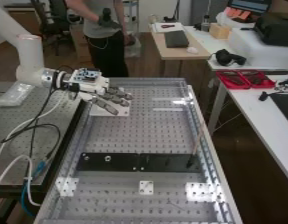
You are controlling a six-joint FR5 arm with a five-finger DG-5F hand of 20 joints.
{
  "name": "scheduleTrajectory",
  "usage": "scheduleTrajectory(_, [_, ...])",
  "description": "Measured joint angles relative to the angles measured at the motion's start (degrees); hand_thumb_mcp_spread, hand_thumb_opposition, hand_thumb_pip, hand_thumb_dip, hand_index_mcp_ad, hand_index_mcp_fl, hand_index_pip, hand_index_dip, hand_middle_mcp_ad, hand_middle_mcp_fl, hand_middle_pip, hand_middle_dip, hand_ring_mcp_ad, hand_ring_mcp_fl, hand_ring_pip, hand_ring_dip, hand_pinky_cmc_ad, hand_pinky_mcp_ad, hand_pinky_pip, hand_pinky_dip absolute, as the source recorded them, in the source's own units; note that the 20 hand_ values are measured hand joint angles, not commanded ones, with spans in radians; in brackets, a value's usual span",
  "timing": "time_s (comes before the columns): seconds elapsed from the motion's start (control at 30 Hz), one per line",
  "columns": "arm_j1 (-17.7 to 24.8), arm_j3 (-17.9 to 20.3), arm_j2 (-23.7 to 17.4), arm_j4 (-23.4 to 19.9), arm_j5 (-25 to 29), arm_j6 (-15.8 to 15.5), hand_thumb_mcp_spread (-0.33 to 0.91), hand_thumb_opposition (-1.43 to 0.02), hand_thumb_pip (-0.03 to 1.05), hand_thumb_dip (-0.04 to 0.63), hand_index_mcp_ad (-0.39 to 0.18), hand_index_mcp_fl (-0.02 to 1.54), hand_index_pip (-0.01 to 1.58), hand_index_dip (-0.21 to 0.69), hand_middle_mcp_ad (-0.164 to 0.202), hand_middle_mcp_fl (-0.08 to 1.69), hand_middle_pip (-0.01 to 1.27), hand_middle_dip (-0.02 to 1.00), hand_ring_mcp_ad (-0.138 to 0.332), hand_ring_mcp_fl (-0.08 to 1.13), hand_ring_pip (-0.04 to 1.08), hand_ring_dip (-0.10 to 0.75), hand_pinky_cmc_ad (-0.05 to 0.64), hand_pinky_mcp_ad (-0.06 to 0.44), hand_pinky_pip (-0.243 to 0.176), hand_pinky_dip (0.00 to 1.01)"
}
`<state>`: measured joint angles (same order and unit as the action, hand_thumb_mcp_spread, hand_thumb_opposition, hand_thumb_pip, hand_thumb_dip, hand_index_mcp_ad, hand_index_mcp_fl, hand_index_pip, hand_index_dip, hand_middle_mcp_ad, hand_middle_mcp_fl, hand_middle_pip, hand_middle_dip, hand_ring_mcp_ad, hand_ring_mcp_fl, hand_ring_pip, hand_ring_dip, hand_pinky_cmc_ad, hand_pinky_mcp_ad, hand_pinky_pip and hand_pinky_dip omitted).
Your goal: Grab the bearing and place it in the white container
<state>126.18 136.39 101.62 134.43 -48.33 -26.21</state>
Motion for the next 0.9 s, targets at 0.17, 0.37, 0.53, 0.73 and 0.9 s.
scheduleTrajectory(0.17, [-0.56, -0.09, -1.22, 0.32, -0.15, -0.12, 0.25, -0.77, 0.78, 0.251, -0.113, 0.12, 1.17, 0.113, 0.047, 0.01, 0.12, 0.23, 0.127, 0.0, 0.14, 0.122, 0.367, 0.295, -0.089, 0.52])
scheduleTrajectory(0.37, [-1.41, -0.1, -6.61, 0.53, 0.36, -1.85, 0.24, -0.76, 0.78, 0.251, -0.105, 0.0, 0.82, 0.096, 0.054, 0.01, 0.13, 0.23, 0.126, 0.0, 0.13, 0.119, 0.375, 0.295, -0.106, 0.54])
scheduleTrajectory(0.53, [-3.25, -1.4, -12.87, 2.27, 0.11, -5.03, 0.23, -0.76, 0.75, 0.248, -0.101, -0.01, 0.69, 0.094, 0.054, 0.01, 0.12, 0.23, 0.126, 0.0, 0.14, 0.117, 0.375, 0.295, -0.105, 0.54])
scheduleTrajectory(0.73, [-7.42, -5.68, -19.08, 5.93, -1.75, -9.59, 0.22, -0.76, 0.73, 0.248, -0.101, -0.01, 0.49, 0.087, 0.054, 0.02, 0.13, 0.23, 0.127, 0.0, 0.14, 0.12, 0.377, 0.295, -0.105, 0.54])
scheduleTrajectory(0.9, [-13.55, -12.42, -21.39, 9.8, -4.44, -13.03, 0.22, -0.76, 0.71, 0.244, -0.101, 0.02, 0.39, 0.089, 0.056, 0.04, 0.13, 0.23, 0.129, 0.0, 0.12, 0.12, 0.374, 0.291, -0.105, 0.54])
